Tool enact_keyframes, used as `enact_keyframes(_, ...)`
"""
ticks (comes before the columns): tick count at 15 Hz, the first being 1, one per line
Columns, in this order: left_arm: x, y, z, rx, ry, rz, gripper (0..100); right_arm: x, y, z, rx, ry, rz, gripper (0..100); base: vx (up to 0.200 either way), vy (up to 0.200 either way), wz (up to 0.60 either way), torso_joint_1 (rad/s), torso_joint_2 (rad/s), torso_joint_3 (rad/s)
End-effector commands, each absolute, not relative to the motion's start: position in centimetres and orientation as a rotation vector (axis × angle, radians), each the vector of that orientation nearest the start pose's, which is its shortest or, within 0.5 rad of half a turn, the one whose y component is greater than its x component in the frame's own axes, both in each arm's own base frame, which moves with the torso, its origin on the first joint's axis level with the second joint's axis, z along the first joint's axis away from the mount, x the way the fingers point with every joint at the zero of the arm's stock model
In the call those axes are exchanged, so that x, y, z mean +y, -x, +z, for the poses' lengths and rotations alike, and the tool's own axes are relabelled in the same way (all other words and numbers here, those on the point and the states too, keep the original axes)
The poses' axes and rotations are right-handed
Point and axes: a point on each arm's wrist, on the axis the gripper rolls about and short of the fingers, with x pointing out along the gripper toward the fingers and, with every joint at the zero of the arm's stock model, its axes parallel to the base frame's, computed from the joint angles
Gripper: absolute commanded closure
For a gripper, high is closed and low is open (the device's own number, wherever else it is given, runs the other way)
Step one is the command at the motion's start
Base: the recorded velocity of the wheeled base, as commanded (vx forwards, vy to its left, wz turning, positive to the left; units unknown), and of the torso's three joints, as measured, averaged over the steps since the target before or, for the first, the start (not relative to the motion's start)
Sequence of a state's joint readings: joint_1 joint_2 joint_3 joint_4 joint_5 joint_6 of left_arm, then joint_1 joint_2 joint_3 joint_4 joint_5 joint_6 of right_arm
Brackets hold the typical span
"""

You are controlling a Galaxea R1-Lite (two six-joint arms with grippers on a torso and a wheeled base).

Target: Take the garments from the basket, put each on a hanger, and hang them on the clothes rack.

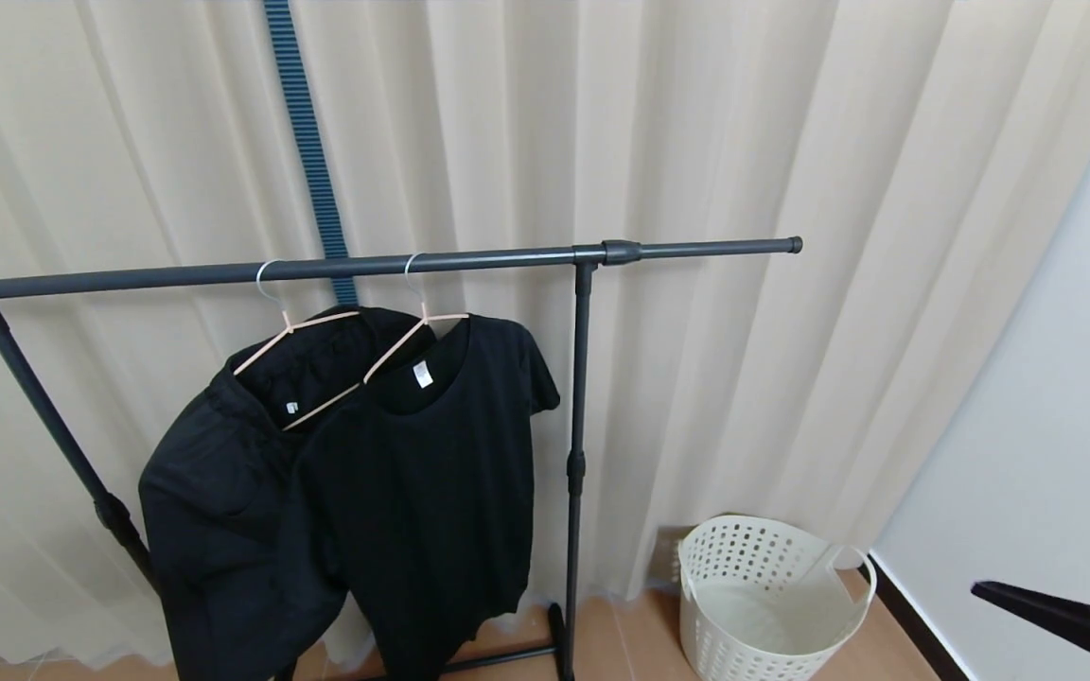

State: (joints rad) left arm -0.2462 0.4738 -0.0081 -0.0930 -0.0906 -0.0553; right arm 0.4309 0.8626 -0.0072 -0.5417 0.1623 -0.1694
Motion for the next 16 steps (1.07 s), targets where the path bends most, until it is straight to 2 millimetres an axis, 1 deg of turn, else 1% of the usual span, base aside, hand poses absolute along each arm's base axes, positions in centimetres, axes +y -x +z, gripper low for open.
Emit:
enact_keyframes(1,-0.1,0.2,8.2,0.251,0.044,-0.275,0,0.7,-0.8,9.1,0.196,0.196,0.553,0,0.0,0.0,0.0,0.0,0.0,0.0)
enact_keyframes(3,-0.1,0.2,8.2,0.258,0.036,-0.234,0,0.2,0.1,8.7,0.161,0.139,0.5,0,0.0,0.0,0.0,0.0,0.0,0.0)
enact_keyframes(5,0.1,0.4,8.0,0.243,0.008,-0.102,0,-0.3,0.7,8.6,0.092,0.111,0.334,0,0.0,0.0,0.0,0.0,0.0,0.0)
enact_keyframes(6,0.1,0.8,7.8,0.188,-0.026,-0.017,0,-0.4,1.5,8.6,-0.006,0.092,0.238,0,0.0,0.0,0.0,0.0,0.0,0.0)
enact_keyframes(8,0.1,1.9,7.6,0.059,-0.049,0.017,0,-0.3,1.5,8.6,0.008,0.093,0.116,0,0.0,0.0,0.0,0.0,0.0,0.0)
enact_keyframes(10,0.1,2.3,7.5,0.01,-0.036,0.043,0,-0.1,1.7,8.5,-0.016,0.099,0.013,0,0.0,0.0,0.0,0.0,0.0,0.0)
enact_keyframes(11,0.1,2.3,7.5,0.011,-0.017,0.052,0,-0.1,2.3,8.4,-0.085,0.097,-0.018,0,0.0,0.0,0.0,0.0,0.0,0.0)
enact_keyframes(12,0.1,2.3,7.5,0.011,-0.022,0.055,0,-0.1,2.3,8.5,-0.083,0.094,-0.025,0,0.0,0.0,0.0,0.0,0.0,0.0)
enact_keyframes(16,0.1,2.3,7.5,0.006,0.012,0.051,0,0.1,2.3,8.5,-0.089,0.066,0.046,0,0.0,0.0,0.0,0.0,0.0,0.0)
